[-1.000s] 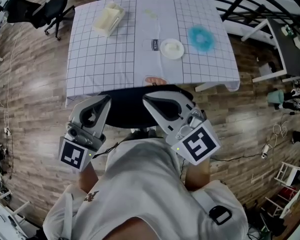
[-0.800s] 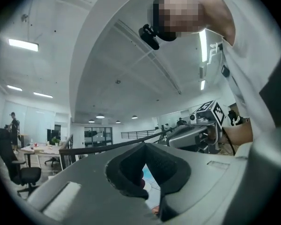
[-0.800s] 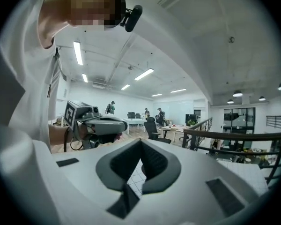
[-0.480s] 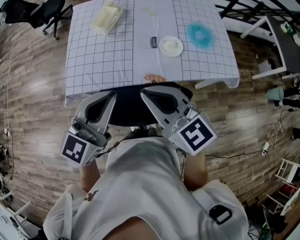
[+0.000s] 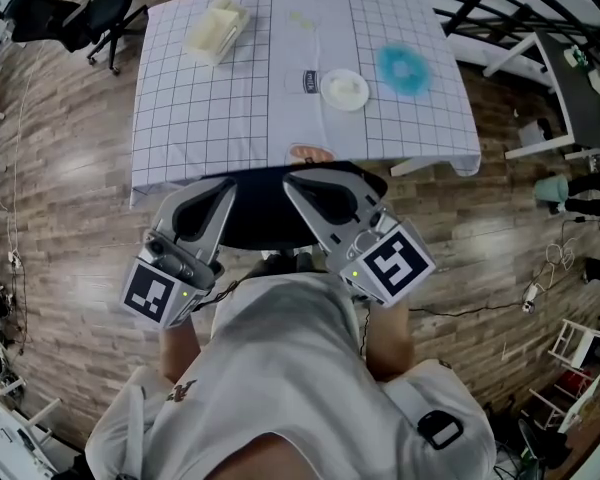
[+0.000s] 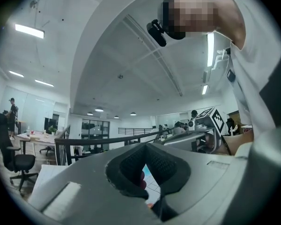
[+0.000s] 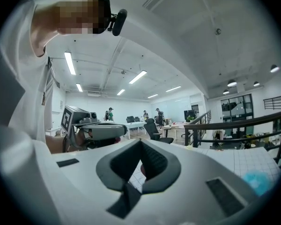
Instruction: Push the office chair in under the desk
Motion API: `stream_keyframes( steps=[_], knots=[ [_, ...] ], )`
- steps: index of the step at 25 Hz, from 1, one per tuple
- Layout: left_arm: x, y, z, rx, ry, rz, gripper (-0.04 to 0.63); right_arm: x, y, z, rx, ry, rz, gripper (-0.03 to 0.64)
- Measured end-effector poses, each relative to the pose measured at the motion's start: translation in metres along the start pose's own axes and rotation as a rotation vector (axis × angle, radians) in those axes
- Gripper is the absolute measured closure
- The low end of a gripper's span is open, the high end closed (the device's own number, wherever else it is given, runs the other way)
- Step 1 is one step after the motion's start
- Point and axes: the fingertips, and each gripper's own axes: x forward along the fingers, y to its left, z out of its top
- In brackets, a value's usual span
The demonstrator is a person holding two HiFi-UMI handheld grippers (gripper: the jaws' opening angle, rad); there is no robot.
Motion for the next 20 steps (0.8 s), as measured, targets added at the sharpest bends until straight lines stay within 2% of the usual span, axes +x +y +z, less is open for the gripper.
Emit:
stream_keyframes(
  steps=[20],
  knots=[
    [-0.0022,-0.0030,-0.0036,-0.006,0.010,-0.017,0.594,-0.0037,0.0056,-0.0030,-0.010,0.006,0.017,0.615]
  ],
)
